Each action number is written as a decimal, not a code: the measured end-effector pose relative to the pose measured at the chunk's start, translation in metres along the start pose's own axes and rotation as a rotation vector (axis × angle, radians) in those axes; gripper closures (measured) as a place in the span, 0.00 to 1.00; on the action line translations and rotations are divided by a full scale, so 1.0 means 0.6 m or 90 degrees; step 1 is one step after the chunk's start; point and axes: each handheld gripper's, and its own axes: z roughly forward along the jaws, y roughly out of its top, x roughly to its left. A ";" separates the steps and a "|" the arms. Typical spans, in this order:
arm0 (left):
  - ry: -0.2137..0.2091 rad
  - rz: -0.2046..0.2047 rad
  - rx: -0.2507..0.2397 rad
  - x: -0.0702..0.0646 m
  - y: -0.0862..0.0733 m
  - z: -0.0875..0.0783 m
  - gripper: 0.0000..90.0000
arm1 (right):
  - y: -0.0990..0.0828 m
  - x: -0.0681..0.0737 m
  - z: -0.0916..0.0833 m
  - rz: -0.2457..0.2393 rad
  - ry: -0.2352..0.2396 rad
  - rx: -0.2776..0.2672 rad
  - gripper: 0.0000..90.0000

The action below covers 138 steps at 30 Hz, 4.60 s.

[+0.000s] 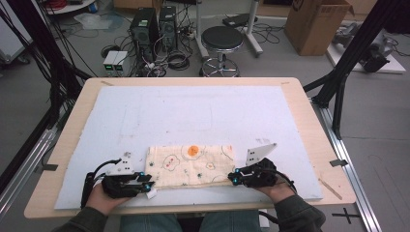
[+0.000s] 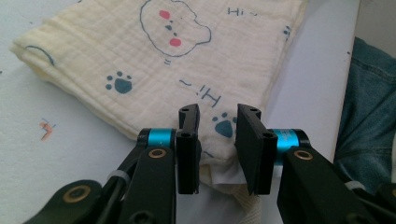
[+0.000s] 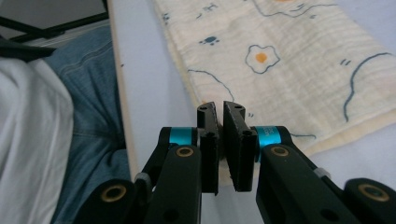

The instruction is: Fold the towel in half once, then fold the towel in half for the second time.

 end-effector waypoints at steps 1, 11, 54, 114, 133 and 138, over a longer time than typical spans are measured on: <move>-0.001 0.001 -0.001 0.000 0.000 -0.001 0.77 | -0.002 0.001 0.003 0.000 0.004 0.007 0.94; -0.016 -0.003 -0.051 0.001 0.004 -0.009 0.75 | -0.005 -0.003 0.003 0.011 0.050 -0.035 0.83; 0.013 -0.023 -0.079 0.017 0.009 -0.029 0.70 | -0.008 -0.030 -0.004 0.072 -0.041 -0.102 0.54; 0.112 -0.092 -0.128 0.110 0.125 -0.007 0.51 | 0.072 -0.141 -0.024 0.129 -0.172 -0.094 0.44; 0.107 -0.145 -0.059 0.144 0.105 0.043 0.51 | 0.055 -0.174 0.026 0.179 -0.111 -0.024 0.61; 0.094 -0.149 -0.037 0.146 0.091 0.050 0.53 | 0.038 -0.172 0.030 0.193 -0.094 -0.025 0.63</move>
